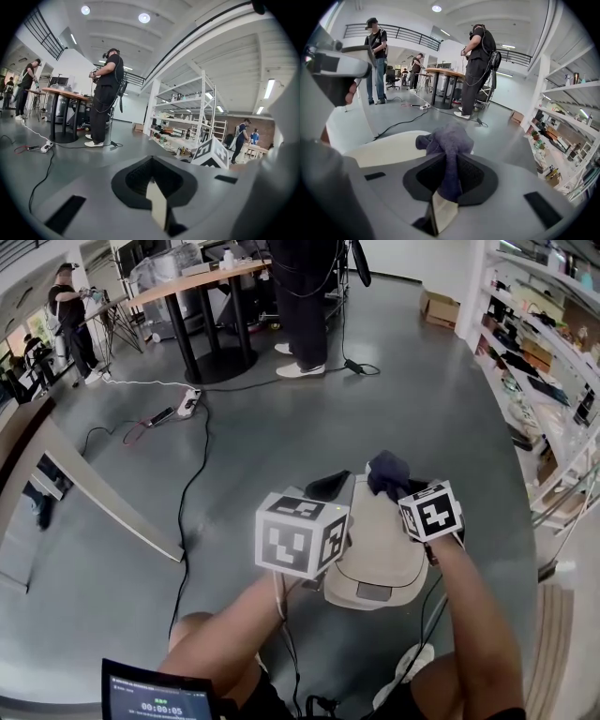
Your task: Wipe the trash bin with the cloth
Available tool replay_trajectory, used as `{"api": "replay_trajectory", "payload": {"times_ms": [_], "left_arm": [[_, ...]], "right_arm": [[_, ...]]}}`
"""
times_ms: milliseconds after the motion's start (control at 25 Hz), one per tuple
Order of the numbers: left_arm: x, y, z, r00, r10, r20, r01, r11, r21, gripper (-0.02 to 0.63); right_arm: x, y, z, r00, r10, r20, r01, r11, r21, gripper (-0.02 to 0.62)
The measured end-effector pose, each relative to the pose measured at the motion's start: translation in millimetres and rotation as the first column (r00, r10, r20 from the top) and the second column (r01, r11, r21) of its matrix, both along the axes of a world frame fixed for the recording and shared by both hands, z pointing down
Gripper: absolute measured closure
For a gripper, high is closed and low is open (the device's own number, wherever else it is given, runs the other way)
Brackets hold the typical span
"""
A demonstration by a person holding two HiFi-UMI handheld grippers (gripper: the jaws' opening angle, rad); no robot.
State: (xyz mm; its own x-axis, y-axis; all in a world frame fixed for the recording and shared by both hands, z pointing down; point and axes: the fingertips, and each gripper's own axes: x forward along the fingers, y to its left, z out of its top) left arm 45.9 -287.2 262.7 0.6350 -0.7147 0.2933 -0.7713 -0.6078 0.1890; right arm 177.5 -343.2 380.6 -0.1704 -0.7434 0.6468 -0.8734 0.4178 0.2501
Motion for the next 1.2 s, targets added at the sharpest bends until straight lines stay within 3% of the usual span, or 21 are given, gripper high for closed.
{"api": "replay_trajectory", "payload": {"times_ms": [440, 800, 960, 1200], "left_arm": [[0, 3, 0, 1.0, 0.013, 0.012, -0.013, 1.0, 0.001, 0.604], [-1, 3, -1, 1.0, 0.024, 0.018, -0.024, 1.0, -0.008, 0.604], [-7, 1, 0, 1.0, 0.015, 0.02, -0.015, 1.0, -0.007, 0.604], [-15, -2, 1, 1.0, -0.004, 0.026, 0.004, 1.0, -0.013, 0.604]], "right_arm": [[45, 13, 7, 0.994, 0.102, -0.033, -0.102, 0.995, 0.0, 0.526], [35, 15, -10, 0.996, 0.077, -0.052, -0.074, 0.996, 0.051, 0.526], [14, 19, -32, 0.999, 0.024, -0.045, -0.018, 0.992, 0.123, 0.526], [-41, 38, -59, 0.991, -0.125, -0.04, 0.13, 0.973, 0.192, 0.526]]}}
